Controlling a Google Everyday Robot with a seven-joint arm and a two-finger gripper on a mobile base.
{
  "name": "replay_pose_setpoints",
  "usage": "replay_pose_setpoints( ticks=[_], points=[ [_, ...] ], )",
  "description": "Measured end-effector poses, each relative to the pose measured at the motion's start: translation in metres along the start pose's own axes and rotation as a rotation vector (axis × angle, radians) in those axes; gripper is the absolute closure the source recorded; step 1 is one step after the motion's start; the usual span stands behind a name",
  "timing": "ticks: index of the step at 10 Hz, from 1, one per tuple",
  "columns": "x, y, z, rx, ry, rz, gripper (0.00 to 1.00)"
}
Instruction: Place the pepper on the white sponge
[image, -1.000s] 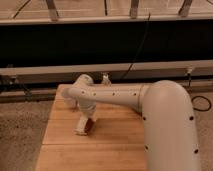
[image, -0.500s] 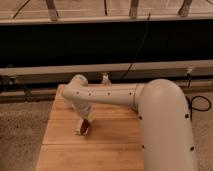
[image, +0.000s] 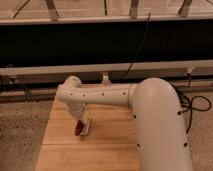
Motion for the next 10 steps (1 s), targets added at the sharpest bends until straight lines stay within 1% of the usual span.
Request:
replay_pose_setpoints(
  ticks=[2,3,5,7,8,10],
  points=[
    [0.001,-0.001,-0.002,0.008,0.011,-0.004,0.78],
    [0.001,-0.003,-0.003,0.019,0.023,-0.007,0.63],
    [0.000,-0.005,-0.005,0.029,0.030,-0.010,0.47],
    [0.002,-0.003,-0.006,0.028,0.042,-0.005,0.26],
    [0.005,-0.001,-0.007,0.027,0.048,0.001,0.21],
    [0.011,0.006,-0.008,0.025,0.061,0.021,0.20]
  ],
)
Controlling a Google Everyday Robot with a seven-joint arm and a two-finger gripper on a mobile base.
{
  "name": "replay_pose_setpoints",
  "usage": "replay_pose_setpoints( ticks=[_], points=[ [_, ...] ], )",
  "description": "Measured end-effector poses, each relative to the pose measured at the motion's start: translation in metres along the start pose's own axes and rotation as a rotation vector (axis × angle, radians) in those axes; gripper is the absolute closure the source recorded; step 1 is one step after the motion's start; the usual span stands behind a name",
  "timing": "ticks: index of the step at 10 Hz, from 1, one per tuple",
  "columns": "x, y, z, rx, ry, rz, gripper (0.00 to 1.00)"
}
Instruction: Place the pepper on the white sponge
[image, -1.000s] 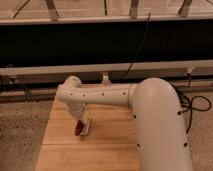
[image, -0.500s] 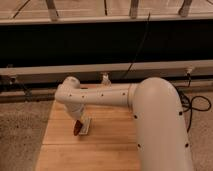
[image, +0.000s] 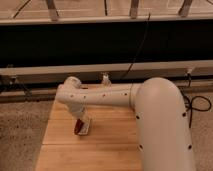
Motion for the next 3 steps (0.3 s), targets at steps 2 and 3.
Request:
replay_pose_setpoints(
  ticks=[2,3],
  points=[
    [0.0070,0.0077,-0.0026,-0.004,0.015,0.021,0.20],
    [0.0093,0.0104,-0.0035,-0.004,0.020,0.032,0.20]
  ],
)
